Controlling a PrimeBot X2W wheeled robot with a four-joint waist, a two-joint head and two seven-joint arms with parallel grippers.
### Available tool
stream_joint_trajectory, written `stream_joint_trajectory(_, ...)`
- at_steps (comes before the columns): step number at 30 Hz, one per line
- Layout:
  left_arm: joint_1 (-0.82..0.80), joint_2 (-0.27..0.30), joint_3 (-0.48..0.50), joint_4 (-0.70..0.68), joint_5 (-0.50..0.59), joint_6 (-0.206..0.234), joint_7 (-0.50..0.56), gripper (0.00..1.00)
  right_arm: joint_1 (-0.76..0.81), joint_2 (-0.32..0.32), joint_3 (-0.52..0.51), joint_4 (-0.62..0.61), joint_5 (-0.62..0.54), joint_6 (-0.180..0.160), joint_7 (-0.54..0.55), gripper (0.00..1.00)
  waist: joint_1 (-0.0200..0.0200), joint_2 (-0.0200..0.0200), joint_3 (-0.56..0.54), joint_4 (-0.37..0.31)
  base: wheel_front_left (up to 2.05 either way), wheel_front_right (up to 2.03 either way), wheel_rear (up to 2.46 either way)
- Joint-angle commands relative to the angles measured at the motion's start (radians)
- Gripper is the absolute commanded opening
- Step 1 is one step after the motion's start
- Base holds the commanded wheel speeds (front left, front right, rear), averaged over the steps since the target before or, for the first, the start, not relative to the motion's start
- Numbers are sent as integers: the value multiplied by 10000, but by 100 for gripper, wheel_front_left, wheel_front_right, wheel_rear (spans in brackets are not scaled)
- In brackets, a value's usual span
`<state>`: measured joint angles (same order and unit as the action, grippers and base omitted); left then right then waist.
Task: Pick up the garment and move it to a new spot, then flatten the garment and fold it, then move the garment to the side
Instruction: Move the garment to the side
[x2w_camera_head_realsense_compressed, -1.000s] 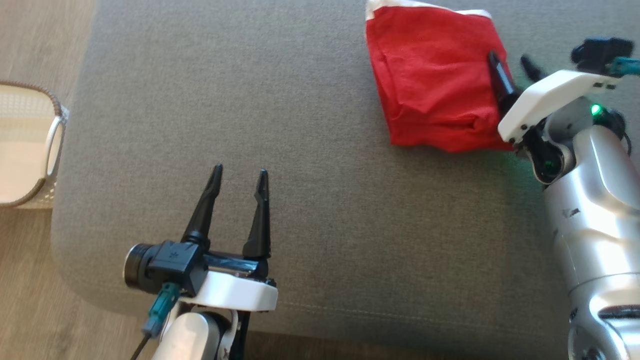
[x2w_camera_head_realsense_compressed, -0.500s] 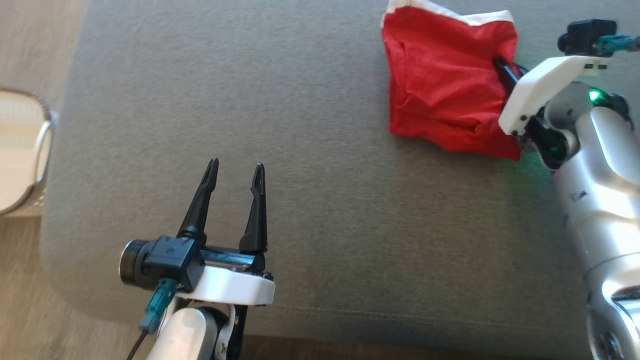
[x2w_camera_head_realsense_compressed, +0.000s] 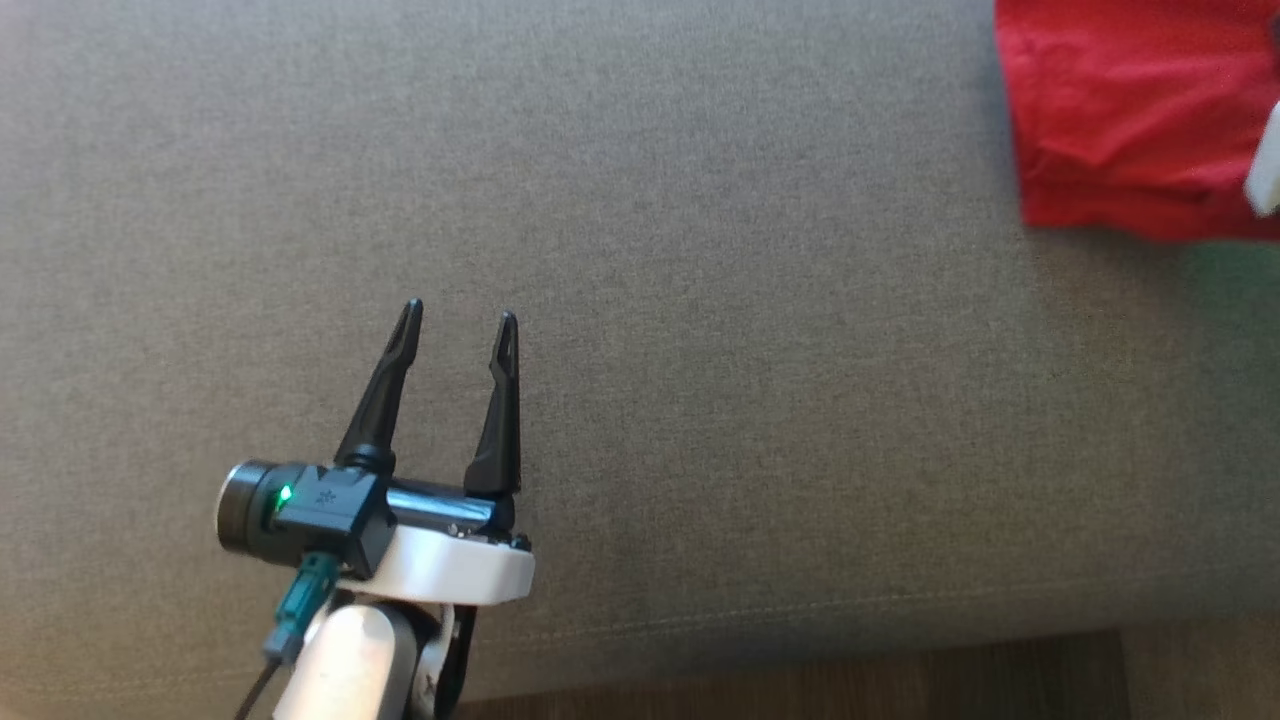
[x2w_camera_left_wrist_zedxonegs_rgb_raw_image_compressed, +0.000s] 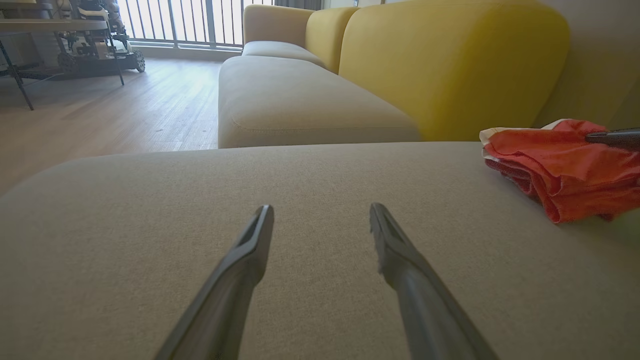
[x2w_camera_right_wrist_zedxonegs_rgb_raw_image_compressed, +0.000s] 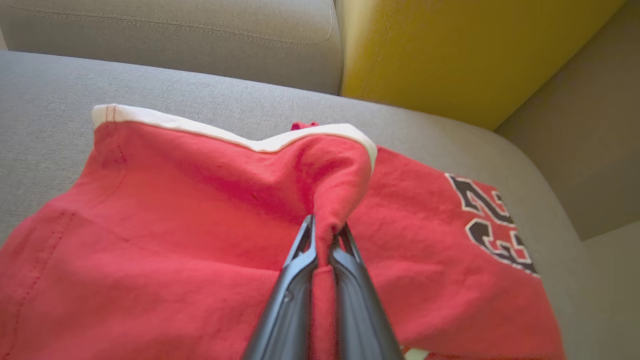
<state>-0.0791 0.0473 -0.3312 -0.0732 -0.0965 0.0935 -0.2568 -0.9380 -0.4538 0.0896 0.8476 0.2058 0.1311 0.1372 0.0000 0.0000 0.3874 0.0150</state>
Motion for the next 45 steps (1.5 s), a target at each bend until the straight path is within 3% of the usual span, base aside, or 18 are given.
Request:
stream_joint_trajectory(1,-285,30,397,-399,92,-78,-49,100,-351,-170,11,-454,-223,-4,-172,0,0,0,195,-86,0,0,0)
stream_joint_trajectory(8,-483,30,528,-429,217,-365,-49,100,-657,-760,-625,-903,-2537,-4,-537,0,0,0,637,-18,0,0,0)
stream_joint_trajectory(17,-661,29,593,-520,211,-490,-49,100,-619,-744,-1878,-1724,-4855,-4,-459,0,0,0,974,142,0,0,0)
stream_joint_trajectory(23,-704,29,580,-519,185,-528,-49,100,-510,-767,-2099,-2051,-5683,-4,-416,0,0,0,1068,191,0,0,0)
stream_joint_trajectory(24,-713,29,582,-513,181,-531,-49,100,-526,-771,-2102,-2041,-5746,-4,-438,38,0,0,1079,189,0,0,0)
stream_joint_trajectory(25,-723,29,585,-504,179,-536,-49,100,-536,-788,-2078,-2050,-5871,-4,-460,99,0,0,1083,189,0,0,0)
stream_joint_trajectory(34,-685,29,644,-390,201,-522,-49,100,-325,-581,-2272,-2533,-7240,-4,-1087,100,0,0,780,162,0,0,0)
stream_joint_trajectory(37,-582,29,715,-334,248,-471,-49,100,-152,96,-2572,-2979,-7366,-4,-1739,100,0,0,484,101,0,0,0)
stream_joint_trajectory(40,-424,29,779,-273,191,-329,-49,100,304,1459,-2895,-3402,-6803,-4,-2458,100,0,0,46,21,0,0,0)
stream_joint_trajectory(43,-231,29,832,-170,0,-147,-49,100,1146,2883,-2995,-3618,-5679,-4,-3208,100,0,0,-495,-18,0,0,0)
stream_joint_trajectory(44,-90,29,870,-106,-175,-5,-49,100,1881,3563,-2842,-3796,-4796,-4,-3585,100,0,0,-873,-12,0,0,0)
stream_joint_trajectory(45,-6,29,888,-71,-291,68,-49,100,2258,3747,-2734,-3881,-4265,-4,-3717,100,0,0,-1036,1,0,0,0)
